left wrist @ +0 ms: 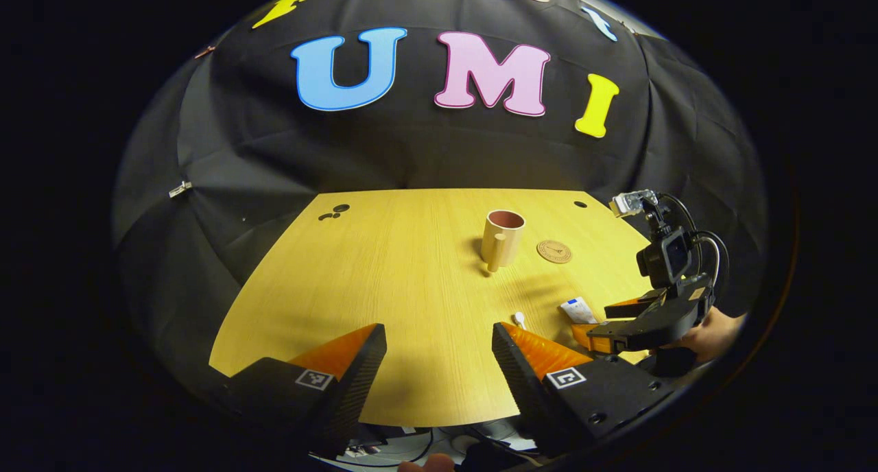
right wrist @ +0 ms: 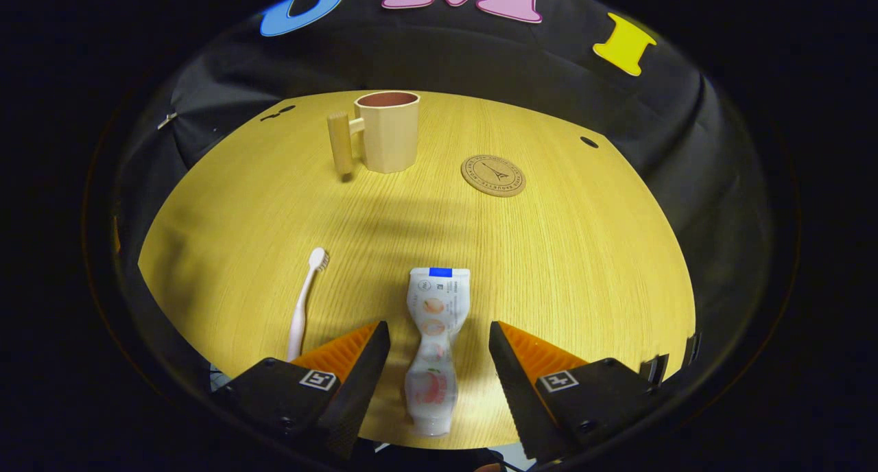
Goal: Put the toothbrush and toothpaste on the desktop into the cup, then pick up the cup and place it on the coaster on the desktop.
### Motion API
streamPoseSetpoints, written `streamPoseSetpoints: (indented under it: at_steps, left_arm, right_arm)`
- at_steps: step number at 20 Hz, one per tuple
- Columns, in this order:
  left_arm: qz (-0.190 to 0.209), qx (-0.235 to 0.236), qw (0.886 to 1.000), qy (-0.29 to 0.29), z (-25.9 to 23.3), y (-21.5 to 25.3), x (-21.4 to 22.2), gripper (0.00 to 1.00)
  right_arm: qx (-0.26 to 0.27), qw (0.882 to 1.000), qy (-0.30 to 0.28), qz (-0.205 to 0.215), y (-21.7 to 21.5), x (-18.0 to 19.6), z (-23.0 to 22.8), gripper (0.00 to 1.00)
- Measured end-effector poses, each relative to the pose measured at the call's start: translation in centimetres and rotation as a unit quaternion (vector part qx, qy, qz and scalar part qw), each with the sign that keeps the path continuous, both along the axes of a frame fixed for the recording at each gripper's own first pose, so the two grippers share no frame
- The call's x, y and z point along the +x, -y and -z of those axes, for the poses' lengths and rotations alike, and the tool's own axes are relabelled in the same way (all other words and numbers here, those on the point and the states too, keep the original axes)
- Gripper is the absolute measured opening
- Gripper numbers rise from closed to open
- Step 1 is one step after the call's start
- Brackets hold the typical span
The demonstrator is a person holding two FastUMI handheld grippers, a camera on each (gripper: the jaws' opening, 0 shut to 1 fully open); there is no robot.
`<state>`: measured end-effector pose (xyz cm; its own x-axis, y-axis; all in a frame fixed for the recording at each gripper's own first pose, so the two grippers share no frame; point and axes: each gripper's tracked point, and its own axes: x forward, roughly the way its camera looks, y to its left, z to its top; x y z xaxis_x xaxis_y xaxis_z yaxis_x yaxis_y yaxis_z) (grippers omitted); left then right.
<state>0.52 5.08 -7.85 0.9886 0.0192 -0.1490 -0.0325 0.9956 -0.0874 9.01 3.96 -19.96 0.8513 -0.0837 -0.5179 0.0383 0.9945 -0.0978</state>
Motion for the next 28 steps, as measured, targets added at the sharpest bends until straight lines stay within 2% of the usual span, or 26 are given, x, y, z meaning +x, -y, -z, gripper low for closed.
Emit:
streamPoseSetpoints:
  at_steps: [1,5,7,10,11,12,13,14,15,16,17,20,28]
  left_arm:
    - [-0.001,0.000,1.000,-0.001,0.2,-0.1,-0.1,0.96]
    - [-0.007,-0.004,1.000,-0.001,0.3,-0.6,-0.3,0.96]
    - [-0.009,-0.006,1.000,-0.002,0.4,-0.6,-0.4,0.96]
    - [-0.013,-0.008,1.000,-0.005,0.6,-0.4,-0.9,0.96]
    - [-0.014,-0.009,1.000,-0.005,0.6,-0.2,-1.0,0.96]
    - [-0.014,-0.011,1.000,-0.004,0.5,0.1,-1.2,0.96]
    - [-0.016,-0.012,1.000,-0.005,0.6,0.4,-1.6,0.96]
    - [-0.017,-0.013,1.000,-0.007,0.7,0.8,-1.9,0.96]
    - [-0.017,-0.013,1.000,-0.009,0.8,1.0,-2.1,0.96]
    - [-0.018,-0.012,1.000,-0.011,0.7,1.3,-2.3,0.96]
    - [-0.019,-0.010,1.000,-0.011,0.6,1.5,-2.4,0.96]
    - [-0.021,-0.002,1.000,-0.008,0.1,2.3,-2.7,0.96]
    - [-0.010,0.002,0.999,-0.033,1.3,6.0,-0.2,0.96]
  right_arm:
    - [-0.004,1.000,-0.004,0.000,0.1,0.2,0.3,0.90]
    - [0.006,1.000,-0.024,0.004,-0.1,0.7,1.1,0.78]
    - [0.019,0.999,-0.032,0.008,-0.1,0.8,1.0,0.70]
    - [0.041,0.998,-0.044,0.011,-0.3,0.7,1.3,0.51]
    - [0.048,0.998,-0.049,0.008,-0.4,0.8,1.3,0.50]
    - [0.056,0.997,-0.053,0.003,-0.7,0.6,1.3,0.43]
    - [0.058,0.997,-0.058,0.002,-0.8,0.8,1.4,0.45]
    - [0.056,0.997,-0.061,-0.006,-0.8,0.8,1.6,0.37]
    - [0.049,0.997,-0.064,-0.017,-0.9,0.7,1.5,0.36]
    - [0.043,0.997,-0.066,-0.023,-0.8,0.7,1.6,0.30]
    - [0.038,0.997,-0.066,-0.026,-0.7,0.6,1.5,0.31]
    - [0.036,0.997,-0.062,-0.038,-0.8,0.6,1.4,0.23]
    - [0.094,0.993,-0.027,-0.069,0.7,-1.4,-0.2,0.18]
